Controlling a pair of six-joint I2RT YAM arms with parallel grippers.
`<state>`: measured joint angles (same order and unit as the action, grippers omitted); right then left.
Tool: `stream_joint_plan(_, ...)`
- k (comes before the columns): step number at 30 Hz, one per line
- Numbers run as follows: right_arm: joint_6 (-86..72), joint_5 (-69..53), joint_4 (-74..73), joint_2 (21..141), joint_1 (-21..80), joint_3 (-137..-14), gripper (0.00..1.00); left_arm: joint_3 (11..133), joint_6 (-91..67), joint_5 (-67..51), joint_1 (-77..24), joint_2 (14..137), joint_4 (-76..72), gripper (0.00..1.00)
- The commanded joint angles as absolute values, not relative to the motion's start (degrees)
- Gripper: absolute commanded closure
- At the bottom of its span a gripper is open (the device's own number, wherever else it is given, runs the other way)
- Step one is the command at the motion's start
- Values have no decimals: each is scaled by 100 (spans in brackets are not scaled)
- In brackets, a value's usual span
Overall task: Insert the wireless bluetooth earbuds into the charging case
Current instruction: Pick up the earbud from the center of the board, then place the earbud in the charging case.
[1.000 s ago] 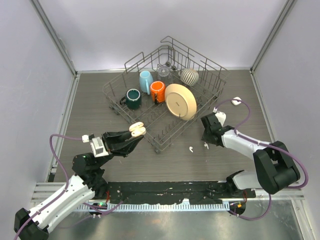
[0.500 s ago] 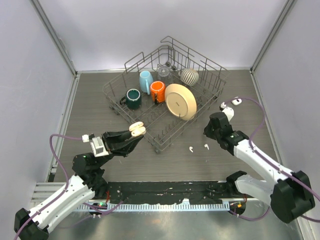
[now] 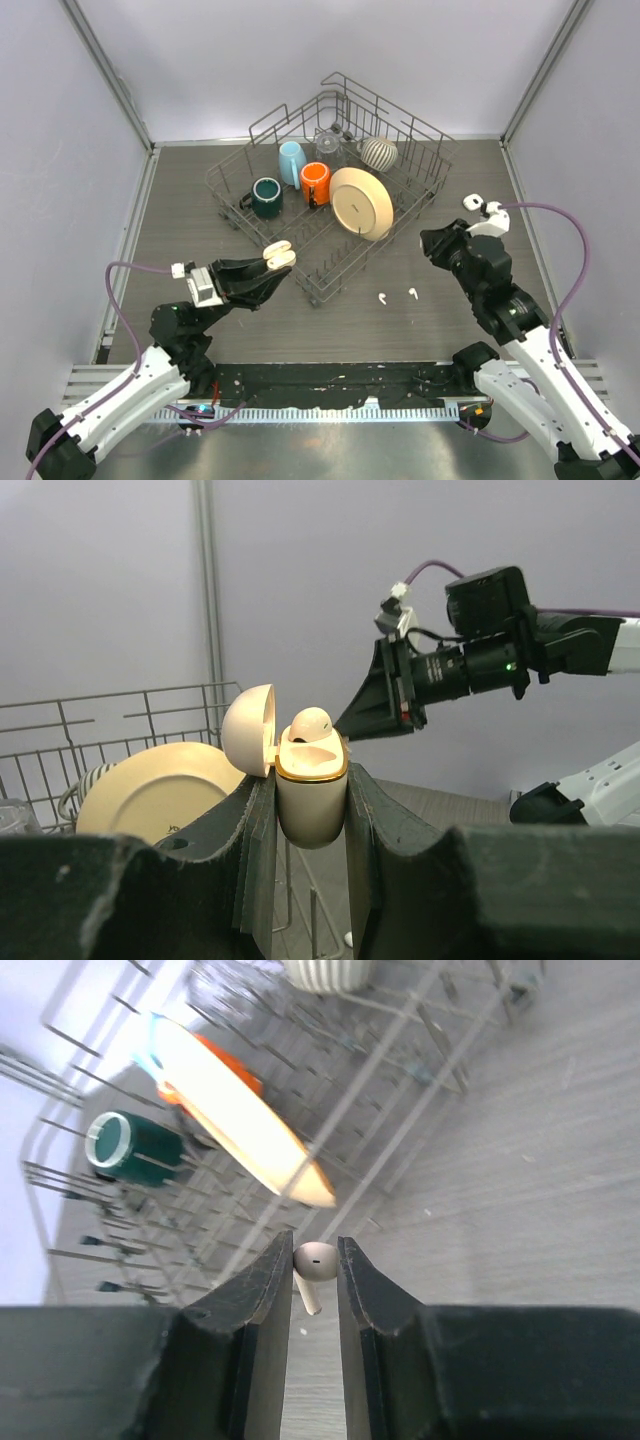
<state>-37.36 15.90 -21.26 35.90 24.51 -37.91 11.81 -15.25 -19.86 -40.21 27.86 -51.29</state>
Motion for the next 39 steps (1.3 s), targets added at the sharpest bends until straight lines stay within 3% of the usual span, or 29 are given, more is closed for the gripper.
stream_joint_plan(1, -3612, 1170, -1565, 3349, 2461, -4332, 99, 1230, -1626, -1907, -4017, 2935, -5633, 100)
stream_joint_plan(18, -3753, 361, -809, 3480, 2487, -5282, 99, 1266, -1810, -1969, -4017, 3384, -6073, 100)
stream_joint_plan(27, -3569, 781, -1063, 3822, 2838, -5484, 99, 1230, -1811, -1942, -4017, 3349, -6047, 100)
stream_joint_plan(35, -2998, 3265, -713, 4412, 5181, -5555, 99, 1274, -1784, -1960, -4017, 3463, -6073, 100)
stream_joint_plan(39, -2786, 3568, -55, 4623, 5668, -5528, 99, 1283, -1784, -1960, -4017, 3445, -6073, 100)
